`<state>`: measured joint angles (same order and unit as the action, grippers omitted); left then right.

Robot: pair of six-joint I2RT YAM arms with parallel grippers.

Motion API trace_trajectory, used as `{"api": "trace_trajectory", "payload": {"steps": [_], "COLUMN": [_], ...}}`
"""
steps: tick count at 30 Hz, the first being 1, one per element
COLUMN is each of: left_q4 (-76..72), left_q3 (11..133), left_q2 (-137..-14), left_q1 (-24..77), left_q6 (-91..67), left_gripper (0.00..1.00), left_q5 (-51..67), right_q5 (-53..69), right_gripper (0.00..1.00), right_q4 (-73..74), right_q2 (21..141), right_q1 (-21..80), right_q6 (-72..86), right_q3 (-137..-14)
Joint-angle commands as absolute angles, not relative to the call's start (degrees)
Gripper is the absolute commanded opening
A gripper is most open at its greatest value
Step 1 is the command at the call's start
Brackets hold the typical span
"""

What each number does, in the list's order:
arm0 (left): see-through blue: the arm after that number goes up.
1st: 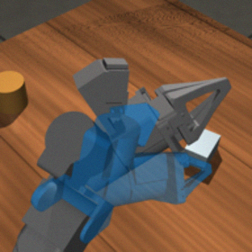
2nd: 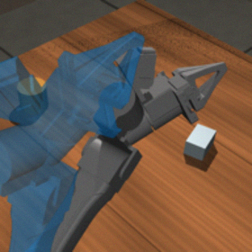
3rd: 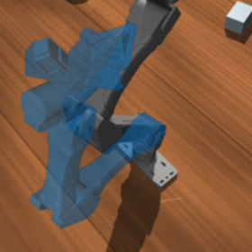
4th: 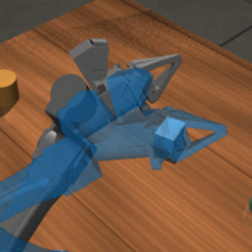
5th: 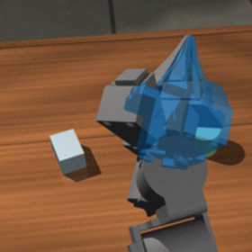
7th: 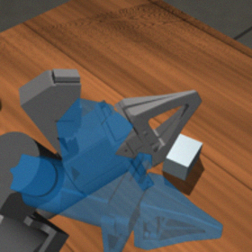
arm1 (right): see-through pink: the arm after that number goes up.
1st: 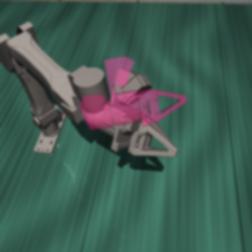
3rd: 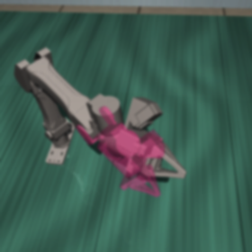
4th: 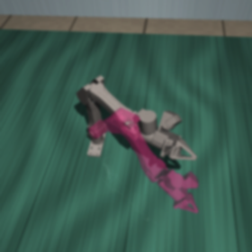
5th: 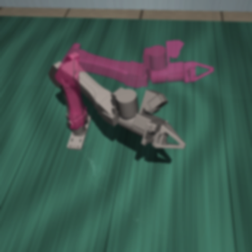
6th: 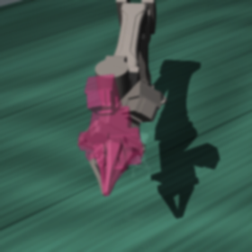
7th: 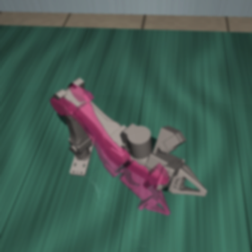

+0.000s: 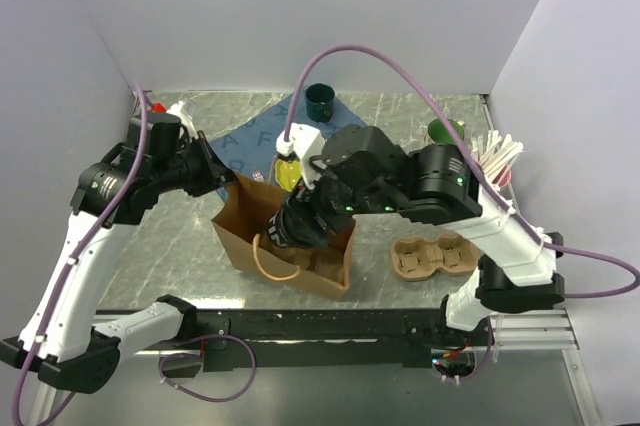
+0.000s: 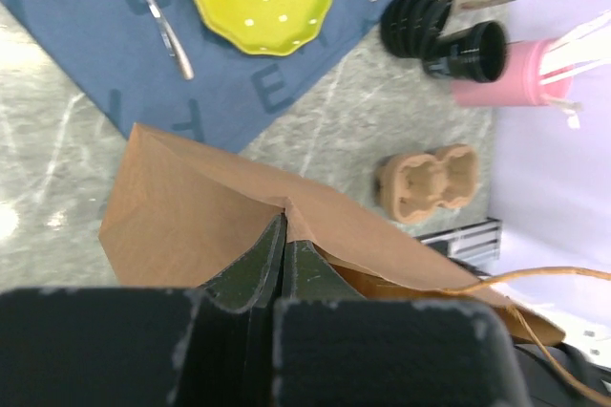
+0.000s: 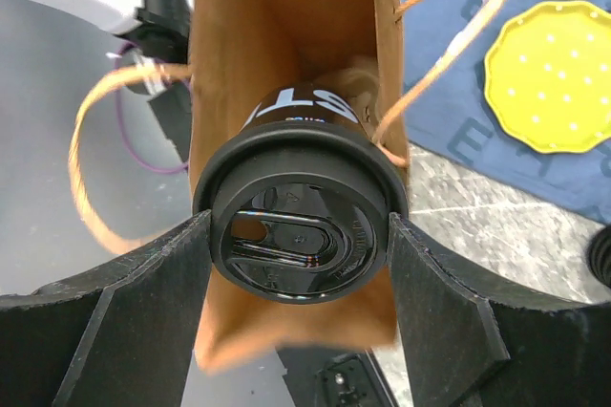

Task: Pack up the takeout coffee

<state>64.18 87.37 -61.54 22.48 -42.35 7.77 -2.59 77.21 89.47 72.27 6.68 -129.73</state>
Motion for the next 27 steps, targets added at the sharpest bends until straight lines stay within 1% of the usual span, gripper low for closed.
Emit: {"api": "trace_trajectory", "payload": {"steps": [1,4,7,9,12,13,15,16,19,22,24,27], "left_q4": [60.4,57.8,53.5,55.1,57.2,57.6,59.9,61.5,68.0,72.1,76.9,78.8], "left_q3": [87.5,86.2,84.5,85.0,84.2,83.8,83.1,83.1,84.4,85.4,86.0,87.3], "left_q2": [-58.5,-57.7,-56.1,-56.7,-56.3,-55.2,-54.2,-53.8,-53.6,-53.7,-54.2,-53.7], "left_q1": [22.7,22.6,22.6,22.6,22.6,22.6,22.7,22.6,22.6,22.6,22.6,22.6], "left_q6": [-48.2,-48.4,-44.7,-42.5,-39.0,-37.8,-36.7,-35.2,-32.4,-30.3,-30.3,-30.8], "left_gripper": [0.01,0.01,0.01,0.01,0.09,0.18,0.32,0.45,0.56,0.60,0.61,0.62], "left_q5": [11.5,12.3,12.9,12.5,12.4,12.3,11.5,11.3,10.0,10.8,10.5,11.0], "right_q5": [-7.2,-9.8,-12.5,-13.5,-13.7,-14.1,-14.1,-14.4,-15.2,-14.5,-13.9,-14.2], "right_gripper": [0.48,0.48,0.48,0.48,0.47,0.47,0.47,0.46,0.46,0.45,0.45,0.45], "right_q4": [86.2,88.1,87.9,88.1,89.0,89.2,88.7,88.7,88.4,86.8,86.3,86.6], "right_q2": [91.1,92.7,92.2,92.2,92.5,92.7,92.7,92.7,92.9,92.8,92.8,93.8], "right_q1": [74.3,75.1,75.2,75.1,75.6,76.3,76.9,77.7,79.1,79.6,80.0,80.2], "right_q6": [6.2,5.4,4.4,4.2,5.7,6.9,7.9,9.0,11.2,12.5,12.7,13.3], "right_q3": [-135.8,-137.9,-134.5,-132.0,-128.8,-128.1,-125.1,-124.1,-122.0,-120.5,-119.7,-120.4]}}
